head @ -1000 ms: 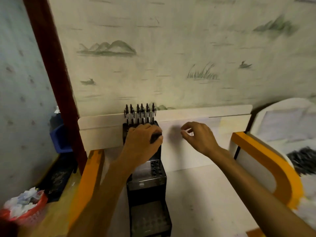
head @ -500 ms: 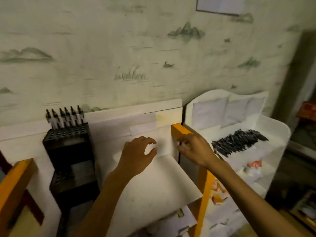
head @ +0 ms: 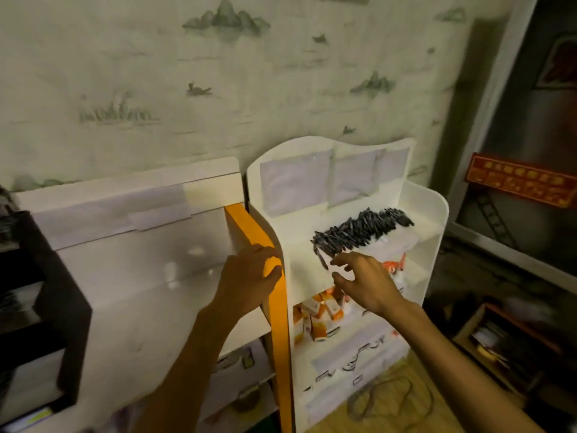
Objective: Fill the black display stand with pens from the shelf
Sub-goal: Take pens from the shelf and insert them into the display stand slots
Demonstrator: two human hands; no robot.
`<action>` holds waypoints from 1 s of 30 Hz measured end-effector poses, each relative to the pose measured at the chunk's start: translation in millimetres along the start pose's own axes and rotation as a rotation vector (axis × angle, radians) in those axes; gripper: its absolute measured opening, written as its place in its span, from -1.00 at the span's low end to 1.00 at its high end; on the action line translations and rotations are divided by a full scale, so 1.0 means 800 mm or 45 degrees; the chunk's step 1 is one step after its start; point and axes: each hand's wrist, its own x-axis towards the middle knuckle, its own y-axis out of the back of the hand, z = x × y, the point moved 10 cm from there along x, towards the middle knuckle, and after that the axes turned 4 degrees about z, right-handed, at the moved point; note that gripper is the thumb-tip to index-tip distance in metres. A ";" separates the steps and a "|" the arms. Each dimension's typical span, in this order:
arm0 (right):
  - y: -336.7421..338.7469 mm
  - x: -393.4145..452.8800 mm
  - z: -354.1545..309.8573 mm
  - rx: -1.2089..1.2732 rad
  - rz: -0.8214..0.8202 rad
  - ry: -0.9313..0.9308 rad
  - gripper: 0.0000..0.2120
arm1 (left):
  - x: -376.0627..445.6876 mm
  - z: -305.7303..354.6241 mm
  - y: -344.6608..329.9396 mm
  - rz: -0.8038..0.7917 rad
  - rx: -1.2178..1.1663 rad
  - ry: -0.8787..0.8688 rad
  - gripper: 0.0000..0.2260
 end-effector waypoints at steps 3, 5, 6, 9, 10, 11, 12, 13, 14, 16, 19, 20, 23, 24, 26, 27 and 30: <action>-0.003 0.010 0.048 -0.019 -0.028 -0.029 -0.71 | 0.017 0.026 -0.044 -0.037 0.011 -0.021 -0.77; -0.012 0.022 0.076 -0.041 -0.060 -0.036 -0.70 | 0.030 0.035 -0.078 -0.083 0.008 -0.020 -0.76; -0.018 0.030 0.089 -0.050 -0.077 -0.034 -0.70 | 0.038 0.037 -0.095 -0.098 0.011 -0.016 -0.76; -0.036 0.059 0.125 -0.067 -0.112 -0.012 -0.71 | 0.064 0.039 -0.144 -0.109 0.049 -0.021 -0.75; -0.043 0.070 0.136 -0.066 -0.120 -0.007 -0.71 | 0.074 0.037 -0.161 -0.115 0.060 -0.012 -0.75; -0.049 0.082 0.148 -0.063 -0.129 -0.002 -0.70 | 0.085 0.034 -0.177 -0.125 0.066 0.004 -0.75; -0.055 0.094 0.159 -0.061 -0.141 0.003 -0.70 | 0.095 0.030 -0.194 -0.141 0.078 0.024 -0.75; -0.061 0.106 0.171 -0.056 -0.158 0.008 -0.70 | 0.106 0.025 -0.210 -0.161 0.103 0.049 -0.74; -0.068 0.119 0.182 -0.045 -0.177 0.011 -0.70 | 0.115 0.019 -0.226 -0.181 0.141 0.078 -0.73; -0.079 0.143 0.203 -0.018 -0.207 0.013 -0.70 | 0.132 0.008 -0.254 -0.213 0.195 0.125 -0.72; -0.097 0.175 0.226 -0.027 -0.227 0.055 -0.70 | 0.152 0.000 -0.289 -0.244 0.171 0.164 -0.72; -0.103 0.184 0.232 -0.032 -0.234 0.073 -0.69 | 0.158 0.000 -0.299 -0.253 0.176 0.175 -0.72; -0.125 0.213 0.250 -0.032 -0.287 0.106 -0.68 | 0.178 -0.006 -0.328 -0.280 0.196 0.263 -0.73; -0.132 0.219 0.255 -0.027 -0.302 0.110 -0.68 | 0.181 -0.009 -0.339 -0.308 0.170 0.301 -0.73; -0.145 0.231 0.266 0.007 -0.325 0.114 -0.69 | 0.190 -0.014 -0.364 -0.380 0.098 0.381 -0.75; -0.151 0.239 0.273 0.030 -0.337 0.120 -0.69 | 0.196 -0.015 -0.376 -0.409 0.079 0.414 -0.76; -0.174 0.254 0.294 0.065 -0.393 0.138 -0.70 | 0.207 -0.025 -0.404 -0.423 0.102 0.518 -0.78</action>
